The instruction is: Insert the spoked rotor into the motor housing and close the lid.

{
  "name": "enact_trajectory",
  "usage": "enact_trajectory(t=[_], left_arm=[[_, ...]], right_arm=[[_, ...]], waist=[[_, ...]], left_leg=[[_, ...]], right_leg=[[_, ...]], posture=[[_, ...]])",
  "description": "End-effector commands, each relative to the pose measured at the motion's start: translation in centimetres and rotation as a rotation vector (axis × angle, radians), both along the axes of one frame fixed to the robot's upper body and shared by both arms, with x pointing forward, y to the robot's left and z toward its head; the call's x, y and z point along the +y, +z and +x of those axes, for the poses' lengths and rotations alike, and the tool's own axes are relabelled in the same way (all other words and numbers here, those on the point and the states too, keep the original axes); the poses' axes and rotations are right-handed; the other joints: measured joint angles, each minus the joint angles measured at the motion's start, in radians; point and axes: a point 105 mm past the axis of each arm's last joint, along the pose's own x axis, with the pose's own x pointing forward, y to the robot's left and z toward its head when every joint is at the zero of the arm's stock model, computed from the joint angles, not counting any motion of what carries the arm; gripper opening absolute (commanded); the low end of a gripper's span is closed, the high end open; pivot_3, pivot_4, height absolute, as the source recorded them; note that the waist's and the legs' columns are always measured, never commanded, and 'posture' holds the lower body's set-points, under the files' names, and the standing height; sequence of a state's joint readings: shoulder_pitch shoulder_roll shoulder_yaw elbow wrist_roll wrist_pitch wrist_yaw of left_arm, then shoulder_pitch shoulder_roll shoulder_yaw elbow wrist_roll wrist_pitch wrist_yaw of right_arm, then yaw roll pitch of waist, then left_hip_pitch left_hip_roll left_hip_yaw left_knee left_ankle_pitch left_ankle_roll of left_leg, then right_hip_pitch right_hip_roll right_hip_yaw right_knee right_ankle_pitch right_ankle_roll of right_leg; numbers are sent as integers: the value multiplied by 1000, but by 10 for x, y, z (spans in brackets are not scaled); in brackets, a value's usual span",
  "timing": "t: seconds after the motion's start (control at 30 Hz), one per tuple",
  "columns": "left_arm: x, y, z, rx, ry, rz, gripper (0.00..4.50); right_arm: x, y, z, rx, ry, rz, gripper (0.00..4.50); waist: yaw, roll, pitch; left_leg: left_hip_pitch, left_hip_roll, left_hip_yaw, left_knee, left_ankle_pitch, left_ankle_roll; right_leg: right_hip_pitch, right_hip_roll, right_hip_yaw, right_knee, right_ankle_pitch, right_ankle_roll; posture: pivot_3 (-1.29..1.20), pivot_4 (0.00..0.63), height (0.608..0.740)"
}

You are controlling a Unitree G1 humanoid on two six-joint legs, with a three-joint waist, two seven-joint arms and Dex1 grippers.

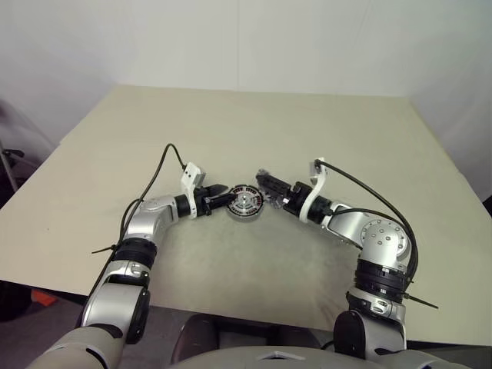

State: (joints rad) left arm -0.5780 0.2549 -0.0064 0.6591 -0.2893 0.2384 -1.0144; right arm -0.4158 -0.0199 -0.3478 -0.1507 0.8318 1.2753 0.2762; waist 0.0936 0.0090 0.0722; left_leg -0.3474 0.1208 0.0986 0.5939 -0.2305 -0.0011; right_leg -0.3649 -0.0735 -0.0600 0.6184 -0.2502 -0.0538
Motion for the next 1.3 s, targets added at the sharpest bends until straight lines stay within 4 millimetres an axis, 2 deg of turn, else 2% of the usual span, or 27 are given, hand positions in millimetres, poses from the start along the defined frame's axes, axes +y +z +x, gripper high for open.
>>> enact_trajectory(t=[0.03,0.13,0.33,0.47,0.6,0.7,0.97,1.17,1.3], left_arm=[[5,7,2,-31,13,8,2782],[5,7,2,-30,15,7,2782],[8,5,2,-26,40,7,2782],[17,7,5,-23,80,-5,2782],[23,10,6,-17,91,-25,2782],[23,12,7,-18,91,-28,2782],[21,17,9,-24,84,-42,2782],[22,16,7,-23,89,-39,2782],[24,16,8,-21,95,-39,2782]], right_arm=[[13,11,0,-85,46,-43,4173],[18,8,4,-98,50,-80,4173],[28,15,5,-195,88,-134,4173],[29,18,-3,-380,173,-280,4173],[30,7,-14,-635,308,-545,4173],[31,-2,-17,-722,375,-615,4173],[36,-18,-15,-740,411,-630,4173],[25,-45,-12,-692,411,-689,4173],[24,-49,-13,-709,418,-698,4173]], waist=[[0,0,0],[0,0,0],[0,0,0],[0,0,0],[0,-1,0],[1,-1,1],[0,-3,2],[-1,-3,2],[0,-3,1]], left_leg=[[0,0,0,0,0,0],[0,0,0,0,0,0],[0,0,0,0,0,0],[-1,0,0,0,0,0],[-2,0,0,0,0,0],[-3,0,0,0,0,0],[-3,0,0,2,-1,2],[-3,0,0,3,0,7],[-2,0,0,3,0,7]], right_leg=[[0,0,0,0,0,0],[0,0,0,0,0,0],[0,0,0,0,0,0],[0,0,0,0,0,0],[1,0,0,0,2,4],[1,0,0,0,2,4],[0,0,0,0,1,1],[0,0,0,0,0,0],[1,0,0,0,0,0]], posture=[[0,0,740],[0,0,740],[0,0,740],[0,0,740],[0,0,740],[0,0,740],[0,0,740],[0,0,740],[0,0,740]])
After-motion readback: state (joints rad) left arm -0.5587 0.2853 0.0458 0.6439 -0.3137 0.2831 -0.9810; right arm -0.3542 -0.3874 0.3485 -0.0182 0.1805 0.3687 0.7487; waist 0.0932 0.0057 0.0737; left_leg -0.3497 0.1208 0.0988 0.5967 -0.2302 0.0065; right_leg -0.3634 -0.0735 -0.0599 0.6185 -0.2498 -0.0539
